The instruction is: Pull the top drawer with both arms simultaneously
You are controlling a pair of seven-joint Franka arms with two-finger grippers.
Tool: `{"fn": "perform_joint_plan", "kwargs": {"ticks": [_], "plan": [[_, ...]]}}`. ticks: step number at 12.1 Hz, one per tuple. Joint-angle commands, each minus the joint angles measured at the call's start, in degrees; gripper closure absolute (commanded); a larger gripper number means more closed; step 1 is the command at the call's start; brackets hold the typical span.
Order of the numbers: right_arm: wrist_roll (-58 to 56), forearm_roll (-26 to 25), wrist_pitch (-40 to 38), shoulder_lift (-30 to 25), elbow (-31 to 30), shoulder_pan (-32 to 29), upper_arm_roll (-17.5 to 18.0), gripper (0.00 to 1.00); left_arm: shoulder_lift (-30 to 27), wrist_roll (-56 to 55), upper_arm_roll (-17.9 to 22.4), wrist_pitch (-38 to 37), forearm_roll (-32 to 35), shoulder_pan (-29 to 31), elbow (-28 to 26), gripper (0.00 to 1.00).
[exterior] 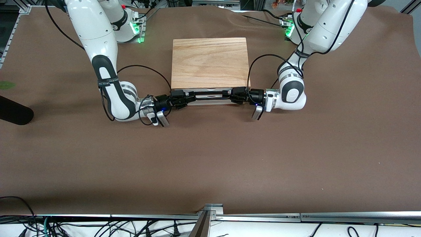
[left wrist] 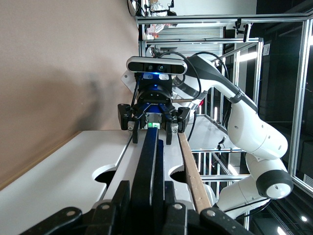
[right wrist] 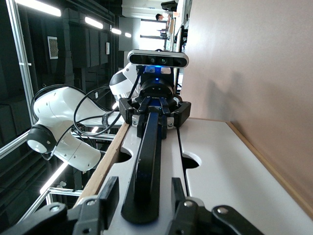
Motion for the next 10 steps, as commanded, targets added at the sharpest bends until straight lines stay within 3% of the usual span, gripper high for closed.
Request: {"fn": "perform_joint_plan", "kwargs": {"ticks": [1, 4, 10], "plan": [[-1.09, 1.16, -0.06, -0.02, -0.34, 0.27, 0.18, 0.50, 1.45, 0.86, -0.21, -0.93, -0.81, -0.63, -0.21, 1.00], [-1.09, 1.16, -0.06, -0.02, -0.34, 0.44, 0.18, 0.58, 1.45, 0.77, -0.12, -0.93, -0.72, -0.54, -0.21, 1.00], [-0.92, 1.60, 0.99, -0.02, 0.01, 1.14, 0.27, 0.58, 1.45, 0.77, -0.12, -0.93, -0.63, -0.54, -0.20, 1.00]]}}
